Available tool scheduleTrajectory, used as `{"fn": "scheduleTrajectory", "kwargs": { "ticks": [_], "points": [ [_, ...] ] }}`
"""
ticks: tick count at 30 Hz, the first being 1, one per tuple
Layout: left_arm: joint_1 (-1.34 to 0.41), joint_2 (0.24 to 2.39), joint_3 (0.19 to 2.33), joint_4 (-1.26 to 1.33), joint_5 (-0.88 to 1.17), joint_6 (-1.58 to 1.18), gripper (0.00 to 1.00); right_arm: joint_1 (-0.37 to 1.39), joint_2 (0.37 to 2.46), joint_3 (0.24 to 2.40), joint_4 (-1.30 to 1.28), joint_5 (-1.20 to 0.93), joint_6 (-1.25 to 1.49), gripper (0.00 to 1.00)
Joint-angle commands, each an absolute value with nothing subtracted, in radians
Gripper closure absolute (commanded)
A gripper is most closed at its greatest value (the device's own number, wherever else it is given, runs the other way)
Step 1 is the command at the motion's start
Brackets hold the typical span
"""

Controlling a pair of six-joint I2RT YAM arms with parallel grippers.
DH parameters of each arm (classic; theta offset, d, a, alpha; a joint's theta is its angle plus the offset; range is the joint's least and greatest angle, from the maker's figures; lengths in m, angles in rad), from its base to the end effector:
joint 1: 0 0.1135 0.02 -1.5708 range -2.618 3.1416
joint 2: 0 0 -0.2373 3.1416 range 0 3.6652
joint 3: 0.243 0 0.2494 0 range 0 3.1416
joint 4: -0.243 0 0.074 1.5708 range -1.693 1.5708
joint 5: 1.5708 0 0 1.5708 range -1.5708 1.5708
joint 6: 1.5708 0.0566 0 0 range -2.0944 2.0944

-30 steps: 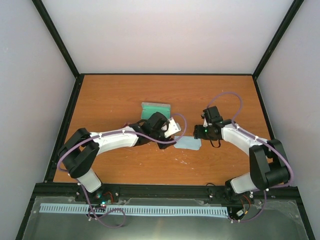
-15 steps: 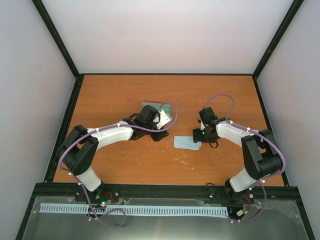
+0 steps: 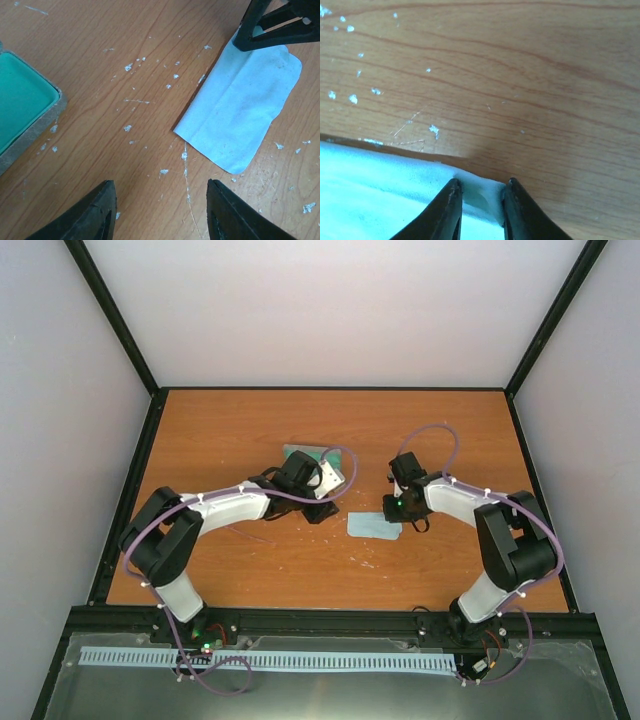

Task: Organize the sunglasses
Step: Pick up the glasses cleaning cloth from the center of the board.

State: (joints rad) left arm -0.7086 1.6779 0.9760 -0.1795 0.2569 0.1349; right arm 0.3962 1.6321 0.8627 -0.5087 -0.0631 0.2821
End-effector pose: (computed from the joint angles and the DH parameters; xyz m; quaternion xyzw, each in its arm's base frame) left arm 0.2570 -0.2392 0.1396 0.4216 0.8339 -0.2105 0.2873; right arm 0.2642 0.1144 0.1001 -0.0610 0.9869 0.0779 0.1271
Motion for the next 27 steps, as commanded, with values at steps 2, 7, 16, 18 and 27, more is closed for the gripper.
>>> {"fn": "scheduleTrajectory", "kwargs": {
  "ticks": [2, 7, 16, 18, 27],
  "points": [
    [-0.705, 1.734, 1.043, -0.173, 0.304, 0.106, 0.49, 0.41, 1.629, 0.806, -0.561, -0.09, 0.305, 0.8],
    [-0.706, 1.799, 1.099, -0.177, 0.323, 0.117, 0.5, 0.41, 1.613, 0.807, -0.558, -0.095, 0.317, 0.91],
    [-0.71, 1.929, 1.194, -0.2, 0.362, 0.149, 0.48, 0.409, 1.623, 0.837, -0.557, -0.084, 0.315, 0.93],
    [-0.718, 1.946, 1.206, -0.209, 0.374, 0.161, 0.48, 0.409, 1.624, 0.844, -0.557, -0.081, 0.314, 0.93],
    [-0.773, 1.983, 1.204, -0.232, 0.406, 0.193, 0.47, 0.409, 1.632, 0.85, -0.555, -0.084, 0.311, 0.92]
  ]
}}
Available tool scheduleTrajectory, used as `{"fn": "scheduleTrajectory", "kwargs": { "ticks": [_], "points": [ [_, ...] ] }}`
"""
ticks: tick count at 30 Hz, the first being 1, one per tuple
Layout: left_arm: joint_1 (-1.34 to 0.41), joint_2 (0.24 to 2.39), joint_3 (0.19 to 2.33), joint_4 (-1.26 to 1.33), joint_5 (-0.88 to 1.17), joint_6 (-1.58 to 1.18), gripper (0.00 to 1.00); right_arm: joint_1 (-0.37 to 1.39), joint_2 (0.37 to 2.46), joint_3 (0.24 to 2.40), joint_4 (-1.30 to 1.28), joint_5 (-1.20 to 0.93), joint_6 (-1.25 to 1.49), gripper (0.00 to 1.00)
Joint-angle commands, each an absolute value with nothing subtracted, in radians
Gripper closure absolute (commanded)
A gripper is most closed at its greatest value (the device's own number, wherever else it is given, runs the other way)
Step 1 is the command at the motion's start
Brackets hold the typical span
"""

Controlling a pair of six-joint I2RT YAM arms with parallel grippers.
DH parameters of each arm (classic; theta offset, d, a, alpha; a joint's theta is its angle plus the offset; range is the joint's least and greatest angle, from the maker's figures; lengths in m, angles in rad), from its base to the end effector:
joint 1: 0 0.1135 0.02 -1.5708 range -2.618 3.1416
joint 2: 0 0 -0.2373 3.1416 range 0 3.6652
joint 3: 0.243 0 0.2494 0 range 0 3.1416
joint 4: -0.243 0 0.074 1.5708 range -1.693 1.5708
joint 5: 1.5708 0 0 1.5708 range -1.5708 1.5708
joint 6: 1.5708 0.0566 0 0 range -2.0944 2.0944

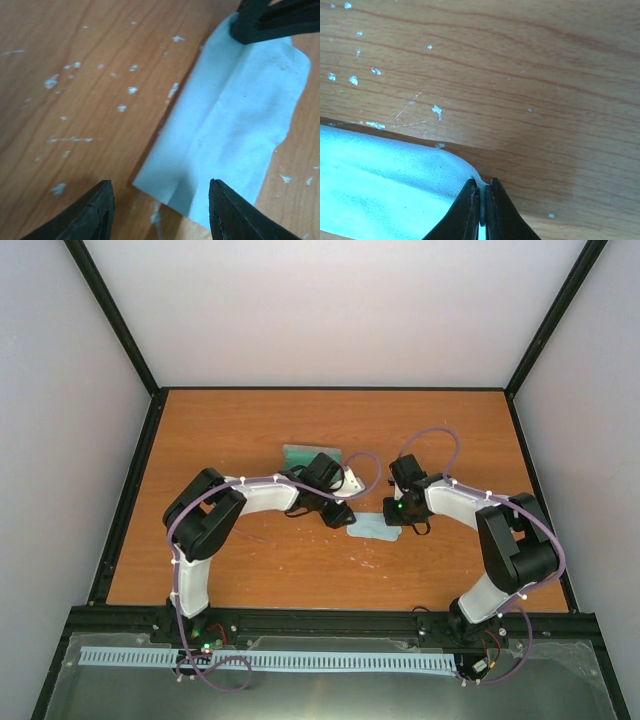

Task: Organize the sunglasses
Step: Pick up the glasses cleaning cloth from the center of the board.

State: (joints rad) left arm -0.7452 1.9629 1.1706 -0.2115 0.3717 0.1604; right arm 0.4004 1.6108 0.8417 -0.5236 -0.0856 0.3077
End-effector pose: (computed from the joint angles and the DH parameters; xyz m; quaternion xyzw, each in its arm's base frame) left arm 0.2738 -0.2806 0.0957 0.4593 0.8258 -0.2491 0.2121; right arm 0.2569 0.1140 0.1000 -0.0518 0.9881 0.0878 0.1152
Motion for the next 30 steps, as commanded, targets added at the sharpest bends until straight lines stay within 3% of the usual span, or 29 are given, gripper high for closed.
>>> {"fn": "scheduleTrajectory", "kwargs": {
  "ticks": [1, 9, 22, 27, 30],
  "points": [
    [-0.779, 1.984, 1.204, -0.233, 0.404, 0.193, 0.48, 0.409, 1.63, 0.848, -0.554, -0.084, 0.311, 0.93],
    [-0.792, 2.0, 1.209, -0.219, 0.369, 0.194, 0.57, 0.41, 1.623, 0.84, -0.555, -0.079, 0.31, 0.93],
    [-0.791, 2.01, 1.201, -0.201, 0.351, 0.185, 0.84, 0.41, 1.618, 0.829, -0.555, -0.079, 0.31, 0.93],
    [-0.792, 2.016, 1.202, -0.196, 0.346, 0.191, 0.99, 0.41, 1.617, 0.835, -0.555, -0.082, 0.308, 0.93],
    [-0.788, 2.003, 1.191, -0.181, 0.329, 0.195, 0.99, 0.41, 1.617, 0.841, -0.554, -0.087, 0.306, 0.94]
  ]
}}
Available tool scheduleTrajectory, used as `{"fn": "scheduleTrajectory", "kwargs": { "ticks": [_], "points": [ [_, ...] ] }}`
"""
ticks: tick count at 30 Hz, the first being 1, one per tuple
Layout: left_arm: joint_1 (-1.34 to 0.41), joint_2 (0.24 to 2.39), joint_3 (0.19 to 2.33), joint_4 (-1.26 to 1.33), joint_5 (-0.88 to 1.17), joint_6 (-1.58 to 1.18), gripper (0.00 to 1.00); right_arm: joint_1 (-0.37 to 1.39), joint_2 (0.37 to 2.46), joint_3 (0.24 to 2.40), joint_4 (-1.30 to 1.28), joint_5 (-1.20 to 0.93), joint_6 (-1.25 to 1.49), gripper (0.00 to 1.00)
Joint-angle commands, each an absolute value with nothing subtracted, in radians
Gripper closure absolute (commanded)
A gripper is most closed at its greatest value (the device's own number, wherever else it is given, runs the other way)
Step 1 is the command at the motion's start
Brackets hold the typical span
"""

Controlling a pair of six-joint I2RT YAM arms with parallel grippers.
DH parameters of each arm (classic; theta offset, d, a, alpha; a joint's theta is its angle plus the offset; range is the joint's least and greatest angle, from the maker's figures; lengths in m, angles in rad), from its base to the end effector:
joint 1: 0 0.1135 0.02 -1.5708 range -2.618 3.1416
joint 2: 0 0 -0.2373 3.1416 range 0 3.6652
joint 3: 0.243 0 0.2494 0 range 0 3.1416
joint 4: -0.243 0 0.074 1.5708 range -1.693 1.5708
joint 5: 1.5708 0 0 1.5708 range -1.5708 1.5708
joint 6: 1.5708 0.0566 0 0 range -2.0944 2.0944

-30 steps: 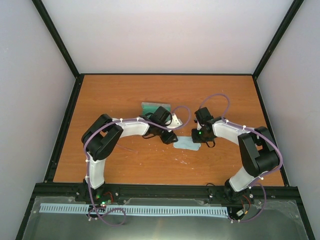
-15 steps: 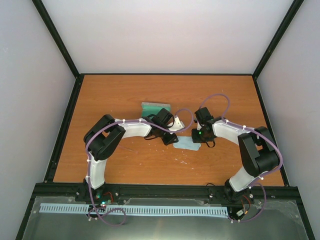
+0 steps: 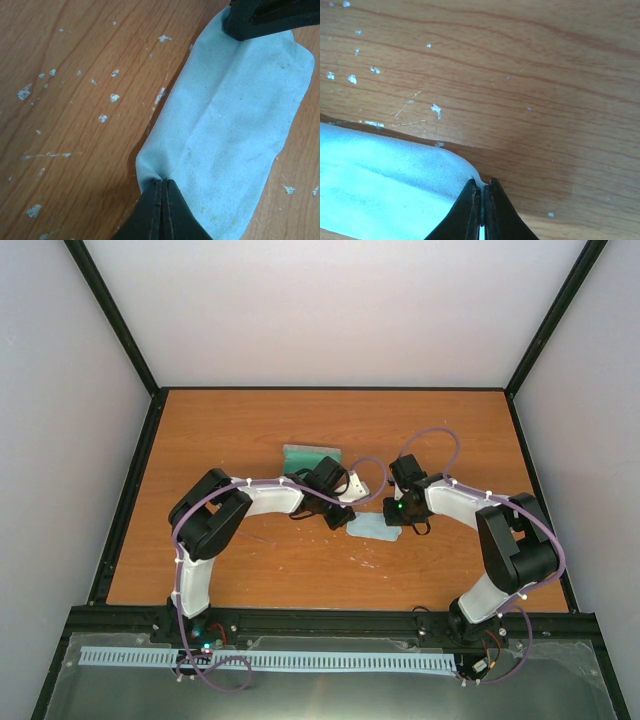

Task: Organize the sunglasses
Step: Pick up the glasses cleaning cloth from the center of the board.

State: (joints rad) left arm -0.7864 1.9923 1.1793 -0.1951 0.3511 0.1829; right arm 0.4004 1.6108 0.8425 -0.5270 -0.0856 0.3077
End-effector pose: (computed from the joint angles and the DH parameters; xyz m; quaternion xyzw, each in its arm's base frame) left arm 0.2652 -0.2933 0.0879 0.4836 0.8144 -0.2415 0.2112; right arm 0.2566 0.1139 0.1001 -0.0517 0.9883 0.0873 0.1140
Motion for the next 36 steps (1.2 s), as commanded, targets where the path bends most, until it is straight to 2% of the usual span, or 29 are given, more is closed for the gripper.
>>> {"fn": "scheduleTrajectory", "kwargs": {
  "ticks": [1, 4, 14, 27, 36],
  "points": [
    [-0.785, 1.995, 1.187, -0.176, 0.323, 0.195, 0.99, 0.409, 1.618, 0.844, -0.553, -0.087, 0.306, 0.94],
    [-0.771, 1.971, 1.178, -0.169, 0.31, 0.196, 1.0, 0.409, 1.619, 0.855, -0.549, -0.095, 0.299, 0.97],
    [-0.711, 1.892, 1.141, -0.134, 0.27, 0.196, 1.0, 0.411, 1.671, 0.943, -0.515, -0.153, 0.265, 0.97],
    [-0.685, 1.784, 1.036, -0.106, 0.186, 0.187, 1.0, 0.463, 1.851, 1.182, -0.525, -0.202, 0.219, 0.97],
    [-0.6, 1.71, 0.971, -0.082, 0.143, 0.209, 1.0, 0.502, 1.96, 1.338, -0.546, -0.217, 0.206, 0.97]
  ]
}}
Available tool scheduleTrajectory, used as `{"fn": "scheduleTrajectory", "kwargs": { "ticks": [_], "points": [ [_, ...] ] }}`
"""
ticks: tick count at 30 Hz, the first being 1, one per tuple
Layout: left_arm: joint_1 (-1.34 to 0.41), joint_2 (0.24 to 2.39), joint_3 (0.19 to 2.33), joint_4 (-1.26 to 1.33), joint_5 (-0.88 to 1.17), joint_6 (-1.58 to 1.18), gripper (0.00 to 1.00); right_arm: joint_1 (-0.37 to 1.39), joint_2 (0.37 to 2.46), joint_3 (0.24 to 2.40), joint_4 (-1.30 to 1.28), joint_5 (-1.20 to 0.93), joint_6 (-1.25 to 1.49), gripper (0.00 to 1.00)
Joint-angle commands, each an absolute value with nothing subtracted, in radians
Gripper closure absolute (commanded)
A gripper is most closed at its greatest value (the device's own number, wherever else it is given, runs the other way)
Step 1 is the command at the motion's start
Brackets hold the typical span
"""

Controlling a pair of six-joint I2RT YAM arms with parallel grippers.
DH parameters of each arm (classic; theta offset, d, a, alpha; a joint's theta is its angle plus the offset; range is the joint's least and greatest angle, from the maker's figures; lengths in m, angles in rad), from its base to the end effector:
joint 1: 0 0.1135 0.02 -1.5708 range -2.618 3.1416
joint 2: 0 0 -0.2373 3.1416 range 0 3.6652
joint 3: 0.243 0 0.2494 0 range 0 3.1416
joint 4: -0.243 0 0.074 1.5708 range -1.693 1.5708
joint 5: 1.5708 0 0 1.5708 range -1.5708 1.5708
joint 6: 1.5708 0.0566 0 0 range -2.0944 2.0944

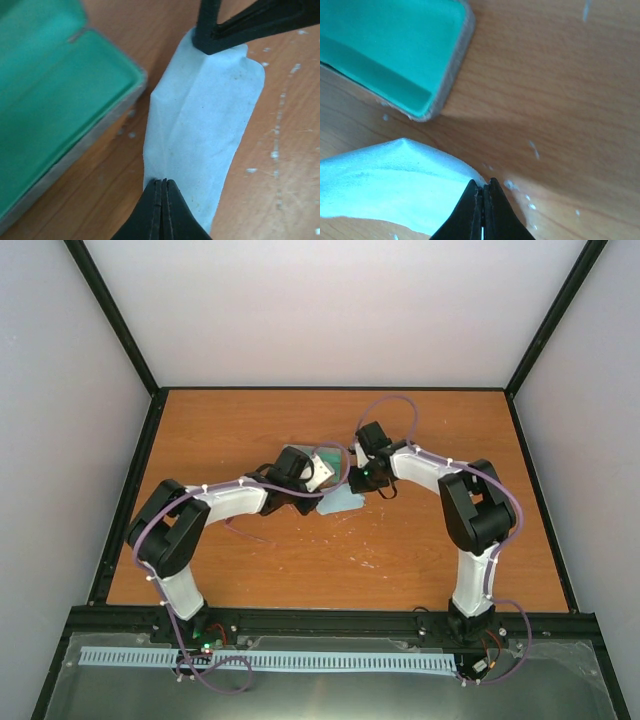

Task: Organize the sunglasses
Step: Pick up the glasses cleaning cloth from the center of the board, then place the glasses cleaning cloth in the sunglasses case.

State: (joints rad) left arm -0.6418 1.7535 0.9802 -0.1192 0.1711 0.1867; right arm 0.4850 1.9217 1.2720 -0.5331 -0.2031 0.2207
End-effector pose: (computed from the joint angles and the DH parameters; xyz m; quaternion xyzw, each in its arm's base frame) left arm 0.2823 -0.2230 0.1197 0.4042 0.8487 -0.1533 0.3047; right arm 0.3305 0.1871 0.1179 -0.1480 0.9651 0.1596 0.1456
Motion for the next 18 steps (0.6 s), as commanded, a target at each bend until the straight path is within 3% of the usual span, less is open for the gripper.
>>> {"fn": "scheduleTrajectory", "kwargs": {
  "ticks": [1, 18],
  "points": [
    [-0.59, 1.708, 0.966, -0.08, 0.143, 0.213, 1.0, 0.505, 1.973, 1.356, -0.551, -0.22, 0.206, 0.97],
    [-0.45, 1.719, 1.002, -0.052, 0.155, 0.28, 1.0, 0.535, 2.136, 1.638, -0.617, -0.233, 0.198, 0.97]
  ]
}}
